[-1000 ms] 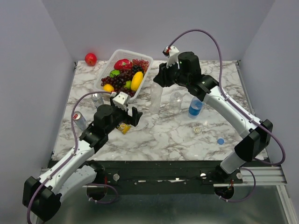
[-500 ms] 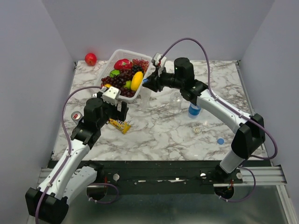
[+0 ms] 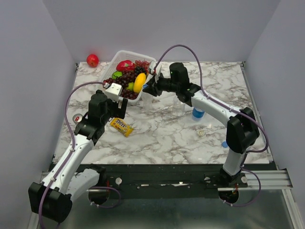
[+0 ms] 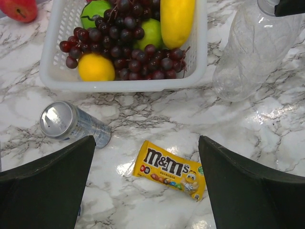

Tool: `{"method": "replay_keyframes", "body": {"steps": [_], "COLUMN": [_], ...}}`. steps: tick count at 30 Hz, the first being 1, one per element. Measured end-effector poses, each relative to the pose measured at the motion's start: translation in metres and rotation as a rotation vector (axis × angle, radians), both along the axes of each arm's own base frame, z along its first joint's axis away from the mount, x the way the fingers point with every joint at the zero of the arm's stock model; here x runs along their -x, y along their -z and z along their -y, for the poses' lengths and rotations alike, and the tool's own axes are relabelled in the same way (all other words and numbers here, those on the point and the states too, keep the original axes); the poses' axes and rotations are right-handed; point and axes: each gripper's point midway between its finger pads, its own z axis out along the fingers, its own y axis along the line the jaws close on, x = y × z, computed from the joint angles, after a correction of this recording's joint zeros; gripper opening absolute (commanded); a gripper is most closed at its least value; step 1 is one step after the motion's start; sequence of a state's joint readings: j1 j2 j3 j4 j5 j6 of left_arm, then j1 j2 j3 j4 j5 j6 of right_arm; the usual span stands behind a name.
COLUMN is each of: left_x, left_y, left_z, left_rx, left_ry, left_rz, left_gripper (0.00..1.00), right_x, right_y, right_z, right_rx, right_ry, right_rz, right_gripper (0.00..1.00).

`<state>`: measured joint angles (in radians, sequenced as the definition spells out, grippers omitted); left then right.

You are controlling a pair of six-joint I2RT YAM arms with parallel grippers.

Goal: Screw on the bottle caps

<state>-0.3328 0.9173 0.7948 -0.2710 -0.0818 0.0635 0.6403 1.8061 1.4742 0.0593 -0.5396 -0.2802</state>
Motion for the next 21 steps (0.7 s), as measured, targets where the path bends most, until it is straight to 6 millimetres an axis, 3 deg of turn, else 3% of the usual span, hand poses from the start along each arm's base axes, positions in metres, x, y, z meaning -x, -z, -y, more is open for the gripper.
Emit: {"method": "replay_keyframes", "body": {"steps": [5,12,17,21], "left_x": [-0.002,-0.008,-0.010,-0.011], "left_y": [0.007,0.012,0.012,0.014], "left_z": [0.000,0.002,0.002,0.002], "left_rx": [-0.014,-0.033,-0.037,-0.041], "left_ry": [0.001,0.006,0.007,0.008], "left_rz": [-0.023,-0.045,-0.048,-0.054], "left_gripper": [0.99,0.99,0.99,0.99], "right_x": [-0.004,-0.009,-0.010,-0.010], "right_y": [0.008,0.020,0.019,0.019], "right_z": [-0.003,-0.007,-0.008,-0.008], "right_rx": [0.004,0.006,0.001,0.001], "right_ry": [-0.002,-0.001,0.000,0.000], "right_rz": [0.002,-0.010,-0.004,-0.005], "right_gripper": [0.02,0.11,0.27,0.32]}}
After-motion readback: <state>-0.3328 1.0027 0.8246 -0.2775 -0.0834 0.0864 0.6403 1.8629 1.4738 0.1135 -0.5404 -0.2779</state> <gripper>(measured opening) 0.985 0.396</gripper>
